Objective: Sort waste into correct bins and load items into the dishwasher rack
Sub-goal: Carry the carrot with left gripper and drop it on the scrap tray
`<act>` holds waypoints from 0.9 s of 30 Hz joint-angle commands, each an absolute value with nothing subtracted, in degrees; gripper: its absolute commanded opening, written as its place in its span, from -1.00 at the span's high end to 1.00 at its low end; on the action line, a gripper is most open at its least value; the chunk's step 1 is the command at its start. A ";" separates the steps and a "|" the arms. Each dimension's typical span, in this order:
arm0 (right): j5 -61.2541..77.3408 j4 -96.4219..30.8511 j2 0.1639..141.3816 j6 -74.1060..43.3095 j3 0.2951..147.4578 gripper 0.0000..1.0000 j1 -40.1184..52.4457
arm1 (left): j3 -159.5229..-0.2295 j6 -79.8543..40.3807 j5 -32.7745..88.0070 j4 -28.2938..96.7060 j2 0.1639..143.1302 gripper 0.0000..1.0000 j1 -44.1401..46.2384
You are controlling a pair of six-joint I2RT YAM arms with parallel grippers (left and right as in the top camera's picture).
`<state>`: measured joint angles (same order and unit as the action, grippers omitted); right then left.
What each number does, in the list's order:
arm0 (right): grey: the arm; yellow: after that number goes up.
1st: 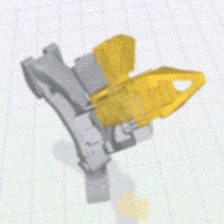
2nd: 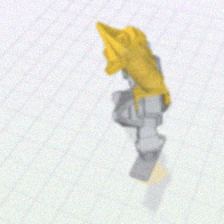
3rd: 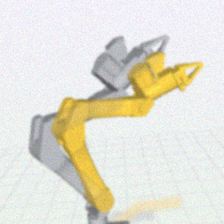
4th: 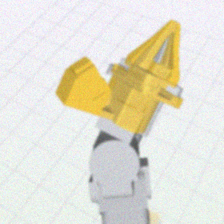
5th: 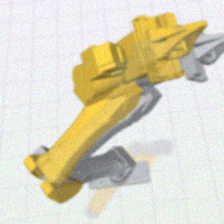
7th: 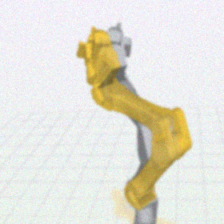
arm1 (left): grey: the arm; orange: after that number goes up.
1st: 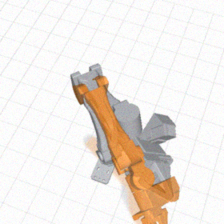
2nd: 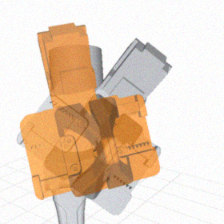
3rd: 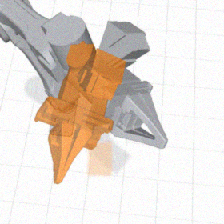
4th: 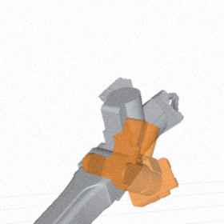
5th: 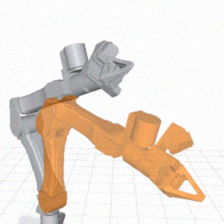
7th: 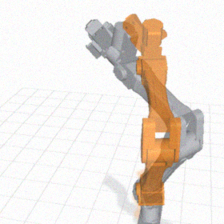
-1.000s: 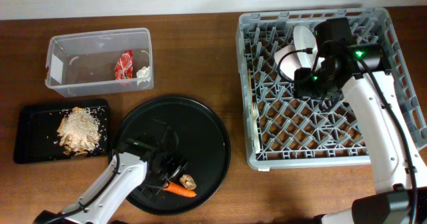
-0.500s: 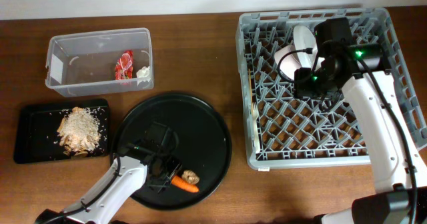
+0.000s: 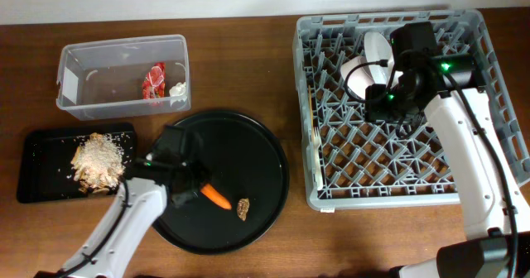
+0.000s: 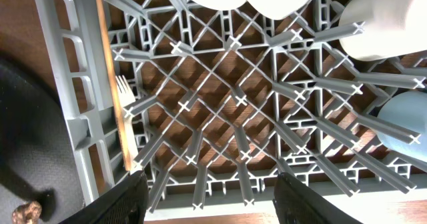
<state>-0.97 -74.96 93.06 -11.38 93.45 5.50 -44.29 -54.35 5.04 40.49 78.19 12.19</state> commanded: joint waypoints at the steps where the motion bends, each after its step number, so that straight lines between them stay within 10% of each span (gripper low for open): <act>1: -0.67 -74.83 93.36 -10.92 93.17 -0.27 5.54 | -52.86 -40.58 0.05 44.49 77.01 0.95 5.76; 14: -0.67 -74.81 93.36 -10.92 93.17 -0.25 5.54 | -59.09 -37.21 -11.44 36.82 77.93 0.94 -28.82; 27: -0.67 -74.81 93.36 -10.92 93.17 -0.25 5.54 | -59.09 -37.21 -12.32 32.99 91.33 0.92 -38.20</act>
